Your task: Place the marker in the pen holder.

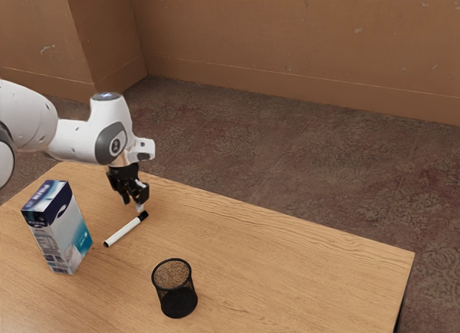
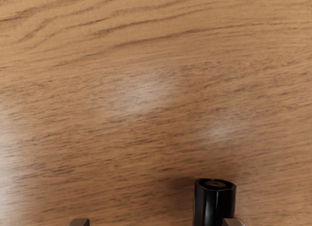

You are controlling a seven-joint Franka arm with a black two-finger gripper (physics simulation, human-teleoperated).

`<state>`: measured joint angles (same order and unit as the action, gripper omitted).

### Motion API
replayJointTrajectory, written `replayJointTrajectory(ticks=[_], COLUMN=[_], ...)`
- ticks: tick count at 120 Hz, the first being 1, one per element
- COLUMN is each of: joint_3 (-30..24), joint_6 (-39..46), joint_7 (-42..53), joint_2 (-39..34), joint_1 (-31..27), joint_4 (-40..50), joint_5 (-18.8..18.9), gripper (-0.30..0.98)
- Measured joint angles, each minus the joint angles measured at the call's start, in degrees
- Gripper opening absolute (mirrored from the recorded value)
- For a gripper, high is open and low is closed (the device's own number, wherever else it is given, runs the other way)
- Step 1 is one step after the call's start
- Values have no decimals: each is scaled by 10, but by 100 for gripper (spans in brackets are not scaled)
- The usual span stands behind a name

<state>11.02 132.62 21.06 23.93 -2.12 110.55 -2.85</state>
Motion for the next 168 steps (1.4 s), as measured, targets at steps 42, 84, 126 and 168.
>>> replayJointTrajectory(ticks=[42,84,126,168], joint_3=[-12,-12,-33,-106], joint_6=[46,61,62,5], joint_7=[-11,-17,-33,-58], joint_2=[-1,4,-86,-234], joint_1=[4,3,5,51], joint_4=[40,46,75,77], joint_5=[3,4,15,14], gripper=[30,10,-8,-10])
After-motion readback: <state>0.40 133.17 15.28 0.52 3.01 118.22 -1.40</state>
